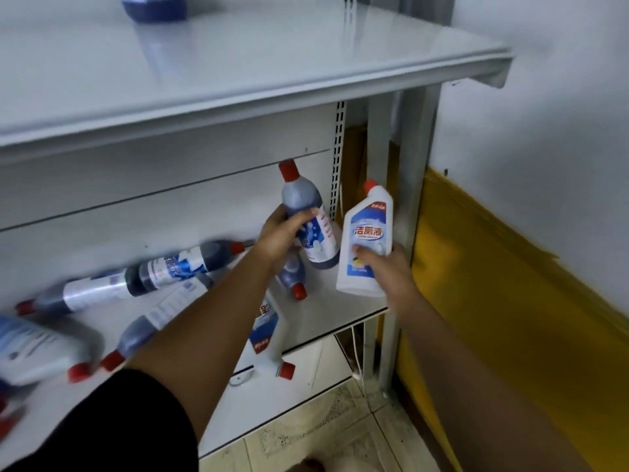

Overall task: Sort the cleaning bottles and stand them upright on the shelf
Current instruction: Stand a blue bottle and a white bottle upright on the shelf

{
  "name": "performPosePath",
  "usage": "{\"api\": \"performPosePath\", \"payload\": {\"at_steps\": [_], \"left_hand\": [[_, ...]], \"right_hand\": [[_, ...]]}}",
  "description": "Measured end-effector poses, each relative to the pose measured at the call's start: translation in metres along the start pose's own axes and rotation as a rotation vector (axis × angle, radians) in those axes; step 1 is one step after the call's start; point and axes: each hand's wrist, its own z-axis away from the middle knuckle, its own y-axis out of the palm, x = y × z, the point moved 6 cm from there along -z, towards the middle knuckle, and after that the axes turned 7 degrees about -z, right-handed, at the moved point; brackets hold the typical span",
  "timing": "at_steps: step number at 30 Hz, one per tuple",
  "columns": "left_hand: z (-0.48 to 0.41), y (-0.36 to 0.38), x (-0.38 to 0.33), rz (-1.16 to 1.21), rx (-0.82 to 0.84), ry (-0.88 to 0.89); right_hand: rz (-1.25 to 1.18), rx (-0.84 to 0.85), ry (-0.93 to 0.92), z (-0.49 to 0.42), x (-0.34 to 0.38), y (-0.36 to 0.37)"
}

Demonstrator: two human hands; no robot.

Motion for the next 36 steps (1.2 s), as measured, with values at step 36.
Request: {"api": "performPosePath", "payload": {"at_steps": [36], "left_hand": [[0.346,-0.089,-0.211,0.182,-0.039,0.309]], "right_hand": [[-0.113,0.409,-0.523,0.326,0.211,0.057]]}}
